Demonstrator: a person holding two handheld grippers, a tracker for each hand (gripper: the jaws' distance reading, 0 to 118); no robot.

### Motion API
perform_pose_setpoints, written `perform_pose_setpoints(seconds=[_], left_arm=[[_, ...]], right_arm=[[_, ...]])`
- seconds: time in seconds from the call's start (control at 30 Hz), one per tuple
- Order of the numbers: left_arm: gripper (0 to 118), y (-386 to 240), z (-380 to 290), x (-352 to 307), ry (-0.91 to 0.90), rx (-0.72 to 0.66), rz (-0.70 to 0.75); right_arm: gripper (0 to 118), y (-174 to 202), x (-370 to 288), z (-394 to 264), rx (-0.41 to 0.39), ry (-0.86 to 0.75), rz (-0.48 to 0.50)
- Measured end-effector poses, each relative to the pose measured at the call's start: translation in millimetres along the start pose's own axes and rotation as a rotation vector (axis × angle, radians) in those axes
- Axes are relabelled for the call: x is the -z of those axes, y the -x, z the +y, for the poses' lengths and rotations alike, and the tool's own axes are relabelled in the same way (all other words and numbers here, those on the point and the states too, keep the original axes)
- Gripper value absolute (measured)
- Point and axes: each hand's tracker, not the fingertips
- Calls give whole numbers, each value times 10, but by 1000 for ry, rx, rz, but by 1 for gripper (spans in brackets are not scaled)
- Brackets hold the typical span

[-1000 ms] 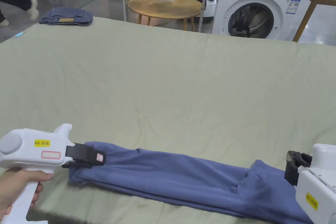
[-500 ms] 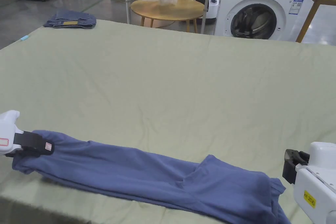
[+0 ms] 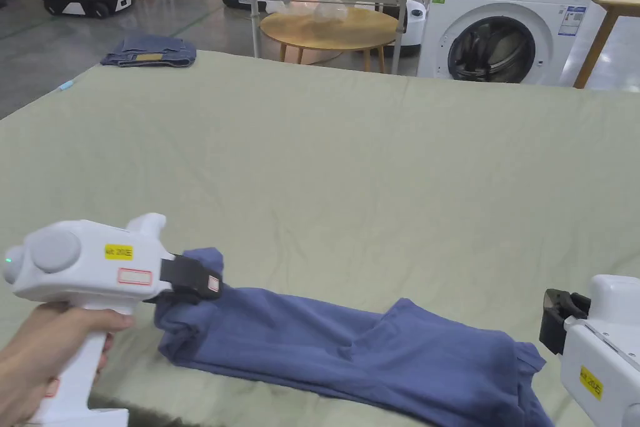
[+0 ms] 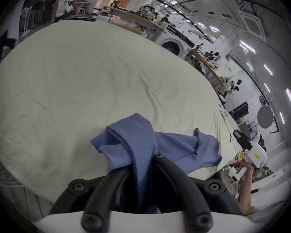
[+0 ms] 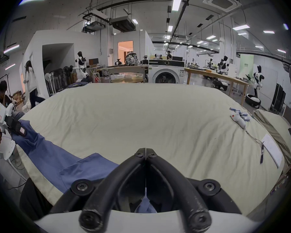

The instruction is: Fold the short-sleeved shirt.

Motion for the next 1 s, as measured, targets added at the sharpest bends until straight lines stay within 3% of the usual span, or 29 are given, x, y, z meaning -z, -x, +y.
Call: perform_pose_setpoints(seconds=[0.27,0.4,0.43,0.47,0.53,0.57,0.67,0.8,0.87,0.9,0.97,1.0], left_arm=[[2,-236,-127,641,73,3,-41],[4,-247,-172,594,37,142,-32],[18,-346,-221,493,21,134,-53],[42,-363,-223,405,20,127,-45],[106,-338,-204,173,-56,112,-78],[113,-306,-158,75,-78,98,-106],[113,-148,-124,-45,-84,25,-115],[111,222,-141,303,21,-87,-83],[106,-21,-298,489,41,-74,-91],[99,-64,-329,616,79,-57,-72],[50,-100,-333,849,63,-37,-42],[33,-140,-318,936,73,-37,-44]], right_arm=[[0,-205,-58,-25,19,-9,-34],[0,-231,-92,-17,5,-13,-47],[0,-236,-97,-13,4,-15,-49],[0,-243,-99,-7,4,-16,-49],[0,-236,-115,17,7,-18,-47],[0,-233,-116,21,8,-19,-47],[0,-193,-109,22,11,-19,-39],[0,-136,-99,0,6,-14,-23],[0,-125,-96,-12,3,-10,-18],[0,-122,-91,-16,0,-8,-19],[0,-135,-66,-34,-4,0,-18],[0,-142,-74,-38,-7,0,-21]])
